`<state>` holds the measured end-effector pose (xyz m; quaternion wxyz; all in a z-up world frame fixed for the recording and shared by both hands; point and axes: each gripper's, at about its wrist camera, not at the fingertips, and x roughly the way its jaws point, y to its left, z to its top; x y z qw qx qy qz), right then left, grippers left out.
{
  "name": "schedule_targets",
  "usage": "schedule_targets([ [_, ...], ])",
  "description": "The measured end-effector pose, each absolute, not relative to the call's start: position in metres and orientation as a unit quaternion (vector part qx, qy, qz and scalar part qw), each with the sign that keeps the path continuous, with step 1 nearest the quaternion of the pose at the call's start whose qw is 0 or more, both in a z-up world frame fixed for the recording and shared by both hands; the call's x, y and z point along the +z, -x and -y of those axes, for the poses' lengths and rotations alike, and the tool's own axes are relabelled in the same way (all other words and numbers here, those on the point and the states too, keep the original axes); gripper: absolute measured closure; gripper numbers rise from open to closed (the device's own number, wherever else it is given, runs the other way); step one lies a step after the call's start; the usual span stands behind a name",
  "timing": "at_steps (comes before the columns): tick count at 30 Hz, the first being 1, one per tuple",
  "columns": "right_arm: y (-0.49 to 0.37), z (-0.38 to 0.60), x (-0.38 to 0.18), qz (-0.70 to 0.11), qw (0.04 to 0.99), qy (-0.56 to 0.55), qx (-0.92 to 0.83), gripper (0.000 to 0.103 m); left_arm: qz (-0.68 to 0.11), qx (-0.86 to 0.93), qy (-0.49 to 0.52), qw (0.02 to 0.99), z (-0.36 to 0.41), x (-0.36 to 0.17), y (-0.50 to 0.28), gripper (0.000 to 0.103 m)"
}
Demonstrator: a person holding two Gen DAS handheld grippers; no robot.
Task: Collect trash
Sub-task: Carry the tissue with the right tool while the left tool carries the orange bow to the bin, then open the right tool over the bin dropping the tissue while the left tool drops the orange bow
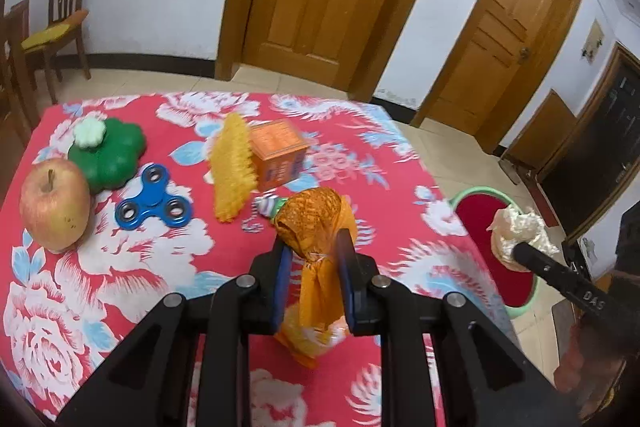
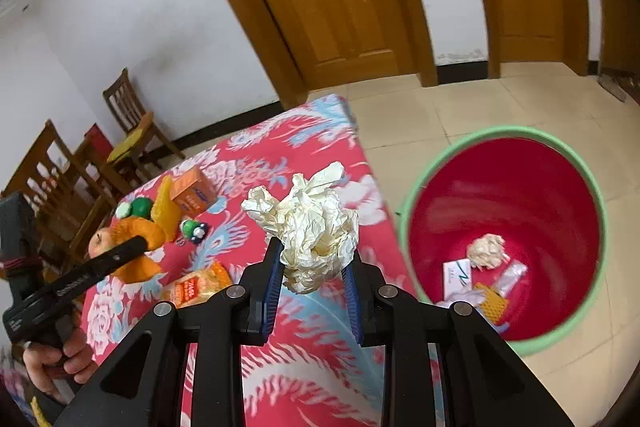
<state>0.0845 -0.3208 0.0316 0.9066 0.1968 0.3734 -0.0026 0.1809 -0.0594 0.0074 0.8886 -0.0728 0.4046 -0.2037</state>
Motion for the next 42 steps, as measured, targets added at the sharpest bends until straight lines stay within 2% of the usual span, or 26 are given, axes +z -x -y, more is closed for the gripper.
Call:
schedule_targets([
  [13,-0.045,0.374,0.023,-0.364,0.899,-0.233,-0.076,0.074,-0.406,-0.245,0.043,0.879,0.119,0.021,-0.157,0.081],
  [31,-0.023,0.438,0.004,-0.357,0.882,-0.276,-0.136,0.07,-0.43,-0.309,-0.013,0.848,0.223,0.006,-0.149,0.081],
  [36,-0.021,0.442,0.001,-0.354,0.881,-0.28,-0.143,0.054,-0.434,-0.316,-0.022,0.843,0.237,0.001,-0.149,0.081],
  [42,-0.016,0.451,0.001,-0.346,0.88,-0.292,-0.146,0.053,-0.441,-0.323,-0.03,0.837,0.252,-0.005,-0.15,0.081],
])
